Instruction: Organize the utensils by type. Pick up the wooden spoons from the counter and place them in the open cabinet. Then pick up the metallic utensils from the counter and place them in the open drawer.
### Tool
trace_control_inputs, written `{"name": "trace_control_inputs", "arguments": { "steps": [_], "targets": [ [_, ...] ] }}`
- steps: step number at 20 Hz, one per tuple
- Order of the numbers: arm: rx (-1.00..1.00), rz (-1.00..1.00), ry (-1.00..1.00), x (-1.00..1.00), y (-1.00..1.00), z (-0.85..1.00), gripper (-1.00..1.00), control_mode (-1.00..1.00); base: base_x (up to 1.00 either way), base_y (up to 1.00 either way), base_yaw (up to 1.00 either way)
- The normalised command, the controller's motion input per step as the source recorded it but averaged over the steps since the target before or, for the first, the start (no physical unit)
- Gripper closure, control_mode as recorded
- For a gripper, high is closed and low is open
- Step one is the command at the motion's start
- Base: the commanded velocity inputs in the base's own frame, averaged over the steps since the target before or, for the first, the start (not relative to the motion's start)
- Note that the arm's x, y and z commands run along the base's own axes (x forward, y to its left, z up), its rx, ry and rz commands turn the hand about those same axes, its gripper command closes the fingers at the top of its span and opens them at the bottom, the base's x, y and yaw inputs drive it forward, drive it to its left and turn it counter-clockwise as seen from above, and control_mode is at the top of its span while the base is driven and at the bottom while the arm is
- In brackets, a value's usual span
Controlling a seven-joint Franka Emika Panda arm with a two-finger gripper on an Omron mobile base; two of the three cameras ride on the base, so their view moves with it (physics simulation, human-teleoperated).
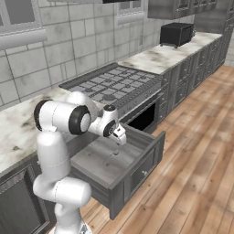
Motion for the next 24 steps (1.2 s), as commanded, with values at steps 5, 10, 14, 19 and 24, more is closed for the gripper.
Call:
{"name": "trace_control_inputs", "arguments": {
  "steps": [5,10,14,19,24],
  "targets": [
    [0.0,0.0,0.0,-0.4,-0.12,1.0,-1.0,-1.0,0.0,0.0,0.0],
    [-0.01,0.0,0.0,-0.4,-0.1,1.0,-1.0,-1.0,0.0,0.0,0.0],
    [-0.16,0.0,0.0,-0.67,0.0,0.93,-1.0,-1.0,0.0,0.0,0.0],
    [-0.17,0.0,0.0,-0.72,0.0,0.99,-1.0,-1.0,0.0,0.0,0.0],
    [-0.05,0.04,-0.02,-0.83,0.0,1.0,-1.0,-1.0,0.0,0.0,0.0]
  ]
}}
